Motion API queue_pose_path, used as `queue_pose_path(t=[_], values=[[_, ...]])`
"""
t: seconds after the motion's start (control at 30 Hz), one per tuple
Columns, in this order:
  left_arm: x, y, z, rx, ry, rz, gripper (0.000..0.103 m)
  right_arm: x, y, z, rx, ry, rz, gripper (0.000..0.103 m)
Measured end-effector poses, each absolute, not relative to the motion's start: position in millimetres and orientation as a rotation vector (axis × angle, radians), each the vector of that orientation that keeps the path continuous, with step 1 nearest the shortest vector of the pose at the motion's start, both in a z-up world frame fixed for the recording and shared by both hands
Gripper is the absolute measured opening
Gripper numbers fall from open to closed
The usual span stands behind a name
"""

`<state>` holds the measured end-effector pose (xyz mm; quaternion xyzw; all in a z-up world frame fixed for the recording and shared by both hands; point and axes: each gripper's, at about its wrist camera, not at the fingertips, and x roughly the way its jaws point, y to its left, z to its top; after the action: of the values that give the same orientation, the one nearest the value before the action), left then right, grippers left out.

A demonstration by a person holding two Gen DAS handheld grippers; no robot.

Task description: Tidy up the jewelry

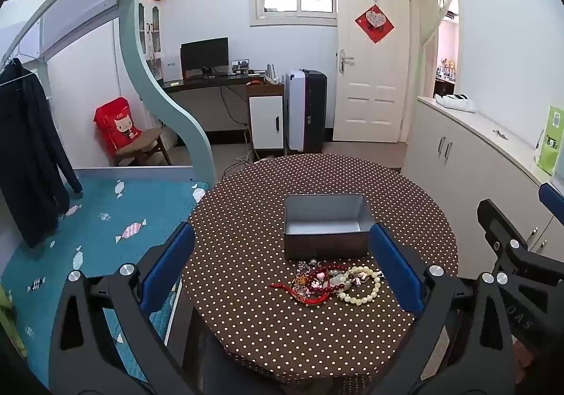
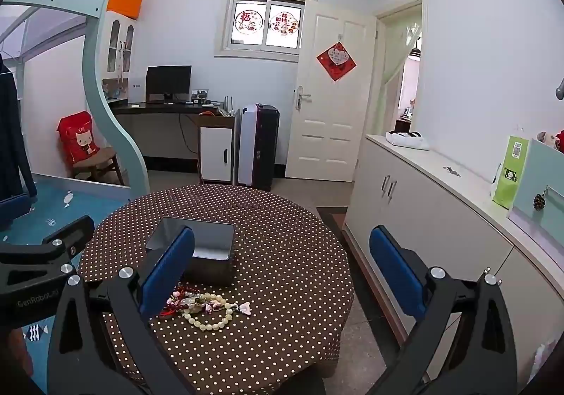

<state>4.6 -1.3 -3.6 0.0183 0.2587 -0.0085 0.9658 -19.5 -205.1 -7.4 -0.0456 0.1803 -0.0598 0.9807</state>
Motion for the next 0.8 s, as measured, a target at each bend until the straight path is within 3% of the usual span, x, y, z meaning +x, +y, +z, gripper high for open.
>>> queue_pose_path(t=[0.8], values=[[5.9,8.3,-8.8,0.04,0.525,-0.013,0.098,-11.1,-202.8,-18.1,-0.071,0.385,-0.098,0.096]])
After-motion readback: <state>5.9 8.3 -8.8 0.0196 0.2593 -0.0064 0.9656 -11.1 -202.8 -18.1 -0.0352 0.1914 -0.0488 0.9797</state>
